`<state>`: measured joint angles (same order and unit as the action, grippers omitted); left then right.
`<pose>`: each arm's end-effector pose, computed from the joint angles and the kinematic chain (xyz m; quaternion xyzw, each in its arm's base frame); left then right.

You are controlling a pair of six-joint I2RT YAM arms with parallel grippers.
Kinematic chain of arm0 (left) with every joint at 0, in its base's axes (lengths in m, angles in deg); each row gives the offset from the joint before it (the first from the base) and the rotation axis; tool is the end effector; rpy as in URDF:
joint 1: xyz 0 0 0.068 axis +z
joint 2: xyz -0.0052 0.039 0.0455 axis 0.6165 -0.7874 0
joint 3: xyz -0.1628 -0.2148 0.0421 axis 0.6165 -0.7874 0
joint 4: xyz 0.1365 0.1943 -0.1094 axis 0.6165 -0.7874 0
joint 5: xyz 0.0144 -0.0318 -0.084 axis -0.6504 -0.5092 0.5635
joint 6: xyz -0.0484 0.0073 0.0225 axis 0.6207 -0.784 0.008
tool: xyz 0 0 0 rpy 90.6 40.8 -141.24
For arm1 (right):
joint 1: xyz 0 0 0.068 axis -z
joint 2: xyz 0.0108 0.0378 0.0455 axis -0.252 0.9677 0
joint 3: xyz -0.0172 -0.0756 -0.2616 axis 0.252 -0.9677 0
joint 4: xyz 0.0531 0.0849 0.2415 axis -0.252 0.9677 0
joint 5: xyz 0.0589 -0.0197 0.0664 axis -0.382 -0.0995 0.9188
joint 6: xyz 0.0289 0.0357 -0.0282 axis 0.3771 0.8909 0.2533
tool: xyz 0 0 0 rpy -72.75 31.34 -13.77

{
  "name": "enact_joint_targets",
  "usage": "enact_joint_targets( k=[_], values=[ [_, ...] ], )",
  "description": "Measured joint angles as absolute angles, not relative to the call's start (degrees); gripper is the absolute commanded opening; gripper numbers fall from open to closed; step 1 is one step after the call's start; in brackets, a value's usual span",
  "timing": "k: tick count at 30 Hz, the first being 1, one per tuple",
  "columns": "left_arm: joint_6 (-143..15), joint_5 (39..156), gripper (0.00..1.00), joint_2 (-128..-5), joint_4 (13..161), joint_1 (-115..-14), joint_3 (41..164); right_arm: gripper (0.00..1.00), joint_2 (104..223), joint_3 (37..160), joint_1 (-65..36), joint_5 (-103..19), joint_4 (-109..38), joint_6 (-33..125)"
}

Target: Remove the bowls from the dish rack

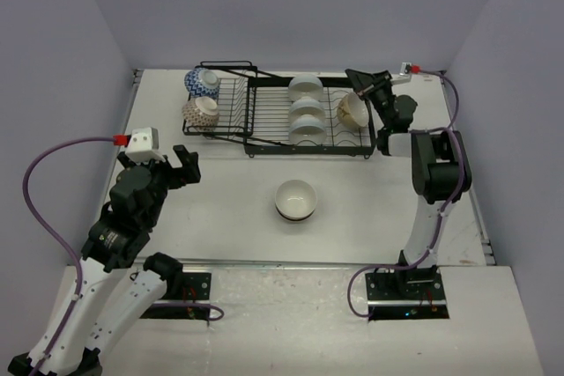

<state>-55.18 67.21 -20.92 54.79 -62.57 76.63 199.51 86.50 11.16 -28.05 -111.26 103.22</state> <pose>0.1092 -0.0349 0.3465 -0.0880 0.7763 -0.0884 0.6179 0.4328 0.0392 0.2259 0.1420 0.5568 0.5398 0.6152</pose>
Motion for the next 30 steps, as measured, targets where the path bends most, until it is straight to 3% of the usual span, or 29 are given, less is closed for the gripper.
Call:
enact_joint_targets(
  k=[1, 2, 5, 7, 9, 10, 15, 20, 30],
  values=[
    [-55.18, 67.21, 1.00, -20.92, 54.79, -62.57, 76.63, 0.03, 199.34, 86.00, 11.18, -28.01, -111.24, 102.85],
    [-55.18, 67.19, 1.00, -20.92, 54.79, -62.57, 76.63, 0.26, 199.10, 85.39, 11.22, -27.83, -111.04, 102.33],
    [-55.18, 67.21, 1.00, -20.92, 54.81, -62.57, 76.63, 0.41, 196.28, 84.66, 11.48, -27.46, -104.85, 98.13],
    [-55.18, 67.21, 1.00, -20.92, 54.81, -62.57, 76.63, 0.51, 191.47, 85.93, 11.37, -28.33, -91.96, 93.28],
    [-55.18, 67.21, 1.00, -20.92, 54.81, -62.55, 76.61, 0.76, 187.03, 90.65, 11.00, -30.76, -76.81, 87.82],
    [-55.18, 67.21, 1.00, -20.92, 54.81, -62.55, 76.61, 0.80, 185.37, 93.84, 10.72, -31.96, -70.01, 84.89],
    [-55.18, 67.23, 1.00, -20.92, 54.81, -62.55, 76.61, 0.81, 182.27, 108.58, 8.82, -38.24, -42.67, 70.48],
    [-55.20, 67.25, 1.00, -20.90, 54.81, -62.51, 76.61, 0.81, 182.77, 113.67, 4.07, -48.77, -22.06, 61.28],
    [-55.20, 67.45, 1.00, -20.92, 54.83, -62.51, 76.52, 0.79, 187.75, 117.21, 2.98, -57.43, -0.71, 58.42]
  ],
)
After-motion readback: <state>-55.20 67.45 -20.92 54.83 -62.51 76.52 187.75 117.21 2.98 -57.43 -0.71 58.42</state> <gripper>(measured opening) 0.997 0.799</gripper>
